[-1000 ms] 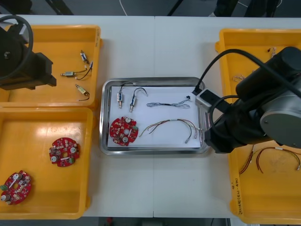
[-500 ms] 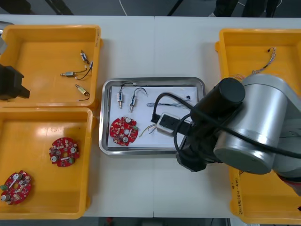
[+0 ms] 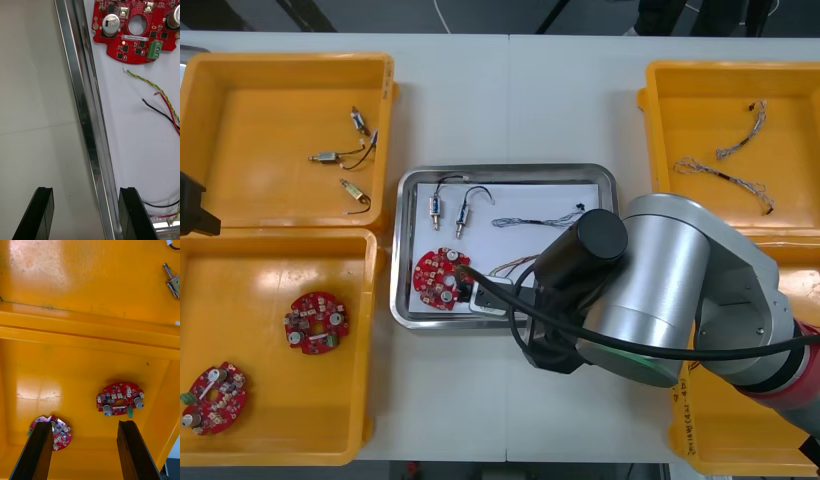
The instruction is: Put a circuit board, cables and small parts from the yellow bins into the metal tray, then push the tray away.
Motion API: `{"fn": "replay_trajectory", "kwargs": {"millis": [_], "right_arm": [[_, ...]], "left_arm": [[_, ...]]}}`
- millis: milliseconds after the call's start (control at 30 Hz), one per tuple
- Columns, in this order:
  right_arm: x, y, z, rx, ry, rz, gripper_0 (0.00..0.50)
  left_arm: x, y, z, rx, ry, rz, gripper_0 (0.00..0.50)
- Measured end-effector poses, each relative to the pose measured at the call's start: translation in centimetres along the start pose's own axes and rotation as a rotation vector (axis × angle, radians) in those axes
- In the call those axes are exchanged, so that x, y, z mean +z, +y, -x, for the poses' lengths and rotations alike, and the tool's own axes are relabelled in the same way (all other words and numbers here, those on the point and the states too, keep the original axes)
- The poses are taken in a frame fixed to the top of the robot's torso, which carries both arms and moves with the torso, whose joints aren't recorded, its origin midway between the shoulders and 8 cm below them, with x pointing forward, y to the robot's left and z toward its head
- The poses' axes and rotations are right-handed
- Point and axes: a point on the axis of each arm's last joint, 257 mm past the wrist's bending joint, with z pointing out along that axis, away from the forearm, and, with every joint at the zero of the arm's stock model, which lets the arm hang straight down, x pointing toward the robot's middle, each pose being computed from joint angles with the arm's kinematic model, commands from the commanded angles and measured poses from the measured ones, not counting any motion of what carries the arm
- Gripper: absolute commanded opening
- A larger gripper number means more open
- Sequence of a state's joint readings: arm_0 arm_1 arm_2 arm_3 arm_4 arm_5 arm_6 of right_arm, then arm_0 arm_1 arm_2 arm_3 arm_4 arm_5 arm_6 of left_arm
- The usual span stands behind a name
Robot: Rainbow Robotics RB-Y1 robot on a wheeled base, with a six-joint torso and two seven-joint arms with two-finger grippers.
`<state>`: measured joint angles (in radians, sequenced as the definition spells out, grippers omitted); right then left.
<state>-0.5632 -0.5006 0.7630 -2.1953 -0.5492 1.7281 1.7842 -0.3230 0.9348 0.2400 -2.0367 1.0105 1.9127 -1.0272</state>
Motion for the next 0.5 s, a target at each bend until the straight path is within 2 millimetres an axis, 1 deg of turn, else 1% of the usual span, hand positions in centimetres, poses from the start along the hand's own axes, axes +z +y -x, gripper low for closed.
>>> {"fn": "replay_trajectory", "kwargs": {"millis": [200,367,500], "right_arm": [[1.1,0.6,1.3,-0.080,-0.001,-0.022,0.500],[1.7,0.7,1.4,-0.140,0.028,-0.051,0.500],[2.7,0.5,1.2,-0.144,0.043,-0.048,0.500]], "left_arm": [[0.2,0.2,-0.9,0.043,0.010,0.002,0.500],[0.2,0.1,-1.4,0.106,0.010,0.004,0.500],[0.3,0.0,-1.9,0.117,0.013,0.008,0.500]]}}
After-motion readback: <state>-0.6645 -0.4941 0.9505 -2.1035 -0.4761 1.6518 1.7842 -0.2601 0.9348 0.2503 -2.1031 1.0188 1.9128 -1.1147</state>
